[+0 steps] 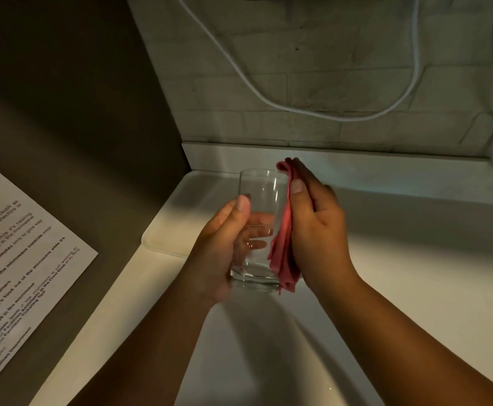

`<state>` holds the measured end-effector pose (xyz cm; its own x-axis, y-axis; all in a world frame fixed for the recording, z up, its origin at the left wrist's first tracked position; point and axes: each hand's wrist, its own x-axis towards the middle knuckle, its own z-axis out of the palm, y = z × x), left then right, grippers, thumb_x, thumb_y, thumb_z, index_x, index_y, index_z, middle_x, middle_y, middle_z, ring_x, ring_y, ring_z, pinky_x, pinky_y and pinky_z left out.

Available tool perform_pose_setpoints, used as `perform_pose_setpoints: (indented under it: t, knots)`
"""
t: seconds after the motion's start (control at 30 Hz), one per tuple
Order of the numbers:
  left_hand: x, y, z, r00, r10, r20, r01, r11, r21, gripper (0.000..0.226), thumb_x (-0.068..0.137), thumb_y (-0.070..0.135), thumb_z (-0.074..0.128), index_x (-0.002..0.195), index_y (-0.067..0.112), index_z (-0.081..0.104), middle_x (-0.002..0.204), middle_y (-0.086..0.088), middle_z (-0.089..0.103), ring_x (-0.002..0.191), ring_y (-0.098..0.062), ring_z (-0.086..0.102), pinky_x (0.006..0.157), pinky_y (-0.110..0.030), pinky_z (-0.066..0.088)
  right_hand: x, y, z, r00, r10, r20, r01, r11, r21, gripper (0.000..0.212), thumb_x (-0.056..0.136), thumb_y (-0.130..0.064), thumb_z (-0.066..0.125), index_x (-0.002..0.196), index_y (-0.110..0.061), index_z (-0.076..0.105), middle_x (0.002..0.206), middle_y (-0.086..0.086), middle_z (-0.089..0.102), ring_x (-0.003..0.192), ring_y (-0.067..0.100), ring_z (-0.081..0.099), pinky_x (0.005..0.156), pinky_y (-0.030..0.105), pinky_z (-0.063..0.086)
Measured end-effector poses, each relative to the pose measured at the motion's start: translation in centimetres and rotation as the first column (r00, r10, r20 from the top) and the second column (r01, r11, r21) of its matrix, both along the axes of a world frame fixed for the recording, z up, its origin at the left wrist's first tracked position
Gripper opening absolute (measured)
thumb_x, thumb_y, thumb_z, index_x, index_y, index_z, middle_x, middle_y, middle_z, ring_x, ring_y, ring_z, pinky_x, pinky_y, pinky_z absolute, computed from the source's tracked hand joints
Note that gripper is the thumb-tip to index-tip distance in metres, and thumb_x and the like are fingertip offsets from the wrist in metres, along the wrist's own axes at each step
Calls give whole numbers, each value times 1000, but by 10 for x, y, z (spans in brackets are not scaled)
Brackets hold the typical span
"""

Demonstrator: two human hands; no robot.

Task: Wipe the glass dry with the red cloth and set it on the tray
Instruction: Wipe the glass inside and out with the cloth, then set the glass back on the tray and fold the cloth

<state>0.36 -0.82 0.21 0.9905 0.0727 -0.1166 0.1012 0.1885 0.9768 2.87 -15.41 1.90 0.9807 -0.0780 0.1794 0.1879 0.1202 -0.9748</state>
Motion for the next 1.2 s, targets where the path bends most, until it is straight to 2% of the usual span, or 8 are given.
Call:
perform_pose_setpoints:
  t: [0.1, 0.23, 0.33, 0.43, 0.57, 0.77, 0.97, 1.2]
  knots:
    - [-3, 2, 0, 999, -22, -41, 20, 999, -46, 59, 98, 64, 45, 135, 23, 65, 101, -10, 85, 87, -23, 81, 76, -36, 62, -12, 2, 2, 973, -27, 228, 85, 965, -250, 38, 103, -35, 50, 140, -43, 52, 106, -12, 47, 95, -11, 53, 77, 1, 43]
    - [-28, -14, 7, 984, -177, -24, 172, 976, -137, 55, 115, 46, 31, 101, 28, 82, 94, 4, 86, 97, -18, 81, 76, -24, 60, -26, 5, 3, 817, 104, 568, 306, 755, -579, 43, 102, -32, 49, 144, -21, 55, 100, -9, 37, 76, 0, 40, 60, 4, 39]
    - [-14, -22, 2, 997, -53, -64, 46, 994, -100, 41, 108, 56, 44, 121, 32, 75, 113, 11, 84, 124, -27, 72, 84, -30, 62, -22, 6, 10, 776, 138, 615, 347, 721, -600, 41, 102, -32, 49, 139, -19, 60, 99, -8, 37, 76, 5, 42, 64, 4, 33]
    - [-10, -4, -2, 995, -97, -12, 93, 974, -207, 70, 89, 74, 65, 143, 29, 67, 136, -8, 77, 127, -31, 73, 90, -41, 63, -19, 11, 15, 770, 72, 634, 368, 761, -534, 39, 102, -30, 51, 137, -19, 62, 100, -6, 41, 80, 2, 41, 66, 5, 38]
    - [-8, -8, 2, 990, -101, 96, 112, 987, -116, 77, 69, 71, 88, 132, 31, 70, 117, -17, 67, 100, -37, 70, 91, -60, 56, -5, 9, 17, 937, -80, 339, 183, 942, -283, 28, 101, -39, 49, 125, -43, 64, 97, -6, 51, 80, 0, 55, 67, 13, 49]
    - [-3, -7, 7, 991, -37, 125, 42, 998, -41, 55, 77, 46, 71, 127, 23, 65, 90, 7, 75, 92, -14, 74, 83, -36, 57, 16, -18, -2, 999, 38, -38, -40, 999, -37, 27, 105, -27, 52, 122, -31, 73, 117, -8, 75, 108, 4, 69, 97, 27, 52]
    - [5, -7, 2, 993, 11, 116, -10, 1000, -5, 52, 77, 44, 73, 126, 27, 69, 103, -1, 72, 98, -23, 61, 85, -37, 49, 15, -30, -11, 983, 137, -121, -128, 989, 78, 27, 106, -25, 51, 119, -27, 75, 113, 1, 77, 99, 35, 72, 85, 35, 61]
    - [12, -9, 2, 984, 57, 167, -59, 998, 5, 50, 73, 42, 80, 121, 34, 71, 105, 2, 74, 93, -10, 69, 75, -23, 56, 8, -29, -11, 993, 112, -43, -110, 993, 48, 28, 106, -23, 51, 127, -21, 70, 118, -6, 75, 110, 8, 69, 99, 30, 53]
